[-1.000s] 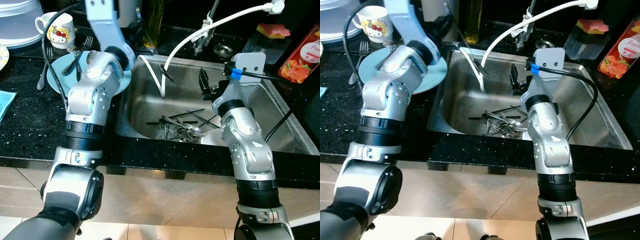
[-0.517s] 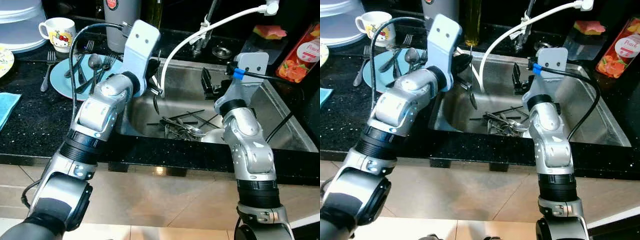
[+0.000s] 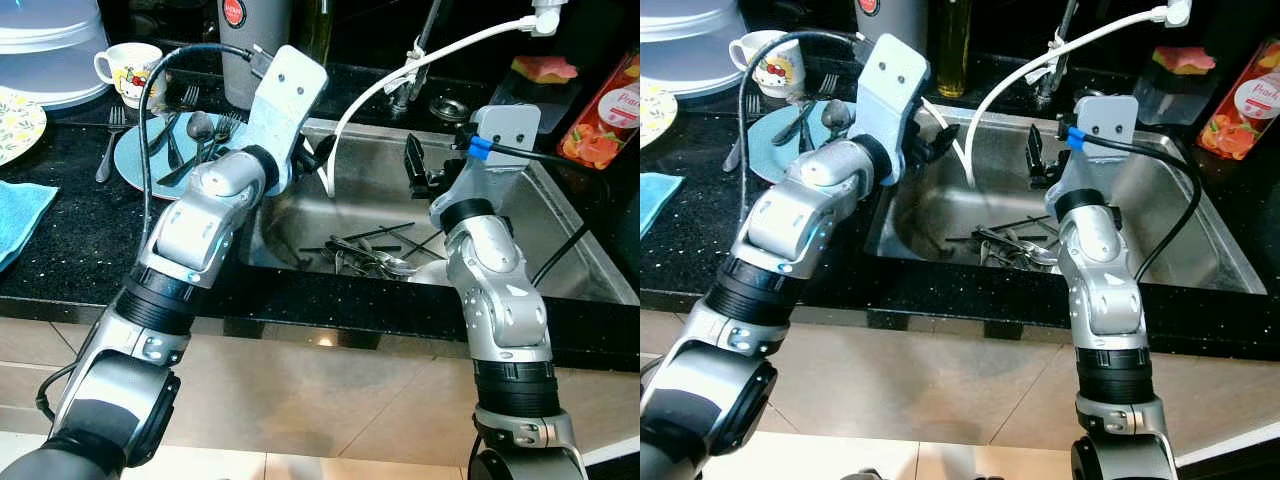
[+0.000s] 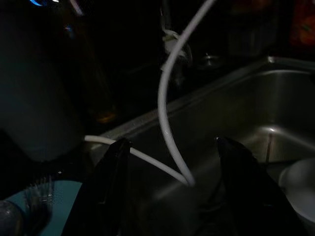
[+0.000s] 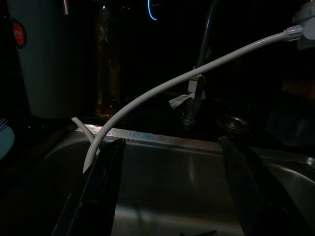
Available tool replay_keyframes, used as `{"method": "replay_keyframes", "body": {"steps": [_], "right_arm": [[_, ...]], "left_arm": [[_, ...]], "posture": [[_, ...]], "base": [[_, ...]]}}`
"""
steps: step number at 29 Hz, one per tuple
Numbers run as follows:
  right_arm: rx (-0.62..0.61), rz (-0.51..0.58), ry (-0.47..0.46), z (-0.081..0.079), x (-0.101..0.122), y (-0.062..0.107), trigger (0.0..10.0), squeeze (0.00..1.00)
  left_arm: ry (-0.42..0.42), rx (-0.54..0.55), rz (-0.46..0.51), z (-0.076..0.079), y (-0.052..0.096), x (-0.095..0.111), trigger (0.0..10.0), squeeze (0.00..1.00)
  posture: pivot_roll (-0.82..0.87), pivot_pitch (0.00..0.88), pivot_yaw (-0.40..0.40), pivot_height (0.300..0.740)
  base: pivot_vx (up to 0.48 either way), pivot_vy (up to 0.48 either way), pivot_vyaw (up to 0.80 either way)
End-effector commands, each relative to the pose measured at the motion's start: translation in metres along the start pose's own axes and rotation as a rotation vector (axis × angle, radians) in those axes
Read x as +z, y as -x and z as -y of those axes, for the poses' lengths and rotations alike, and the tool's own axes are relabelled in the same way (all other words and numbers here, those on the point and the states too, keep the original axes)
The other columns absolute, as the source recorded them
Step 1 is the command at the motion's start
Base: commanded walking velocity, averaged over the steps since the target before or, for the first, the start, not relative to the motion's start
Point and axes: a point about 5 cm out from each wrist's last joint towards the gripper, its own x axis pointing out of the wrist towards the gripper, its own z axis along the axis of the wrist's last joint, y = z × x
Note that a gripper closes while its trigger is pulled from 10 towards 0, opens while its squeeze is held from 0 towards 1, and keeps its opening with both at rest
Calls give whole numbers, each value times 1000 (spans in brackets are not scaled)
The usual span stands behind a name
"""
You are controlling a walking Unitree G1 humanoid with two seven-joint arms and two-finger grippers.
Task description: Kitchen organization
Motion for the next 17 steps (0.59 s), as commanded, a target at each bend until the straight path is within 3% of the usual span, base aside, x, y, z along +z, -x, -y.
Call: {"method": "replay_keyframes", "body": {"steps": [1, 17], "right_arm": [[-28, -20, -1, 7, -7, 3, 10000, 0], [-19, -23, 0, 6, -8, 3, 10000, 0]], "left_arm": [[9, 32, 13, -2, 0, 1, 10000, 0], [34, 233, -26, -24, 2, -9, 10000, 0]], "posture": [[213, 68, -54, 740], [208, 68, -59, 740]], "base": [[0, 0, 0], [0, 0, 0]]}}
